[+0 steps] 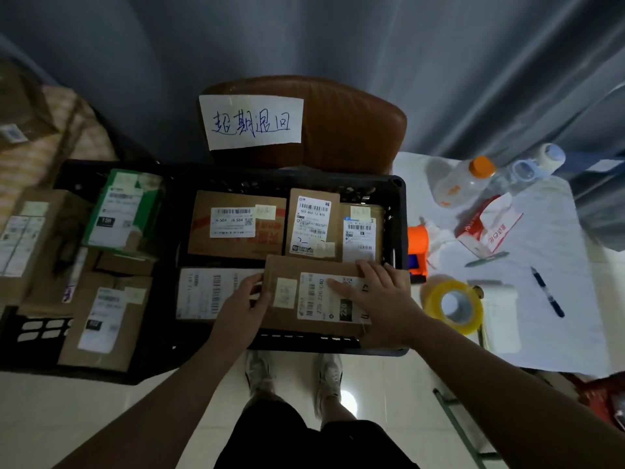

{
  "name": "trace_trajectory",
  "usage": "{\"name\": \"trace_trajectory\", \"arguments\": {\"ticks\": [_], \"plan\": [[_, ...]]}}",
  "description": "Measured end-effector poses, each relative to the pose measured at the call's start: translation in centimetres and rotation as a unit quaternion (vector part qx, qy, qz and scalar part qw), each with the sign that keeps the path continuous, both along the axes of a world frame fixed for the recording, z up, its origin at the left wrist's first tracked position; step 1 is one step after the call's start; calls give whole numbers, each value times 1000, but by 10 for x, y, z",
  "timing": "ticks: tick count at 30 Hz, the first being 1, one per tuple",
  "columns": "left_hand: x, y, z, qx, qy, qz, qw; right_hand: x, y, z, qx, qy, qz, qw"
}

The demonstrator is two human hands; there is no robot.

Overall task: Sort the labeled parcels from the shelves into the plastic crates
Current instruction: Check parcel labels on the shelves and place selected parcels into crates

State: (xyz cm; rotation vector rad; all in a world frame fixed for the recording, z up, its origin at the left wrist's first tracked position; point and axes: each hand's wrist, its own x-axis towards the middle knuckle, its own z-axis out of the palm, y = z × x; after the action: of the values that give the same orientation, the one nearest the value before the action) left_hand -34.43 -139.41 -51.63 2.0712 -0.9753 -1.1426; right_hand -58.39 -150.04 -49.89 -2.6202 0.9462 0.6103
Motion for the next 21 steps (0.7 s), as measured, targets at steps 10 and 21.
{"name": "trace_trajectory", "arguments": {"ticks": [10,21], "plan": [[33,11,-44,94,-223,-229,943,-2,-10,-11,4,-23,26,999],[69,37,-76,150,-388,-332,847,8,-2,-17,-49,24,24,998]]}}
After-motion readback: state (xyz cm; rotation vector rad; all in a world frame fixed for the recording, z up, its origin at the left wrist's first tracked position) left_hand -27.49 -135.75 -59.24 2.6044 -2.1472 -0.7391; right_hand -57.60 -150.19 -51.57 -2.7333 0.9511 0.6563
